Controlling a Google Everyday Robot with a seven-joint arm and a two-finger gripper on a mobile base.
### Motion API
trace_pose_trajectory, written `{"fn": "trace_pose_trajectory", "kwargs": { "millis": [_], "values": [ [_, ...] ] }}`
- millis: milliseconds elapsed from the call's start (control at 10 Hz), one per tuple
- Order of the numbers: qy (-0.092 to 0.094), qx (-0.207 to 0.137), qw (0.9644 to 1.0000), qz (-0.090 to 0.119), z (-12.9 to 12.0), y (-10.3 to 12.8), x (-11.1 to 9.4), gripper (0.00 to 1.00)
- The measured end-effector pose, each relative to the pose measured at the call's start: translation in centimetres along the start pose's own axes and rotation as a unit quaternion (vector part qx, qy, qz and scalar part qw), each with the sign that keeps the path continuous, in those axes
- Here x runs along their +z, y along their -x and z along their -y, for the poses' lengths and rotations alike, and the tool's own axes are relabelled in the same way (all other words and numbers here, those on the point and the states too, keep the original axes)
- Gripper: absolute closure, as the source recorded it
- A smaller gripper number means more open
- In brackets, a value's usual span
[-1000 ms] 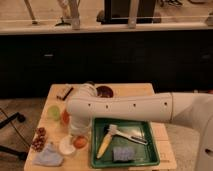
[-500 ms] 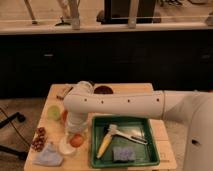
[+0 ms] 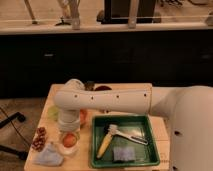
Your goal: Place apple in paper cup
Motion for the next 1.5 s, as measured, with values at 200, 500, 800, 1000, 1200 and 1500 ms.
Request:
{"fn": "trace_pose_trajectory", "kwargs": {
  "millis": [200, 500, 800, 1000, 1200, 1500],
  "values": [
    [-0.002, 0.001, 1.0000, 0.004, 0.43, 0.04, 0.03, 0.99],
    [-0.006, 0.007, 0.9999, 0.005, 0.41, 0.15, -0.02, 0.99],
    [-0.011, 0.014, 0.9998, 0.008, 0.10, 0.25, 0.10, 0.99],
    [-0.018, 0.014, 0.9997, 0.014, 0.05, 0.26, 0.27, 0.99],
    [-0.022, 0.013, 0.9995, 0.019, 0.07, 0.24, 0.37, 0.88],
    [-0.026, 0.010, 0.9993, 0.025, 0.12, 0.20, 0.48, 0.58]
  ]
}}
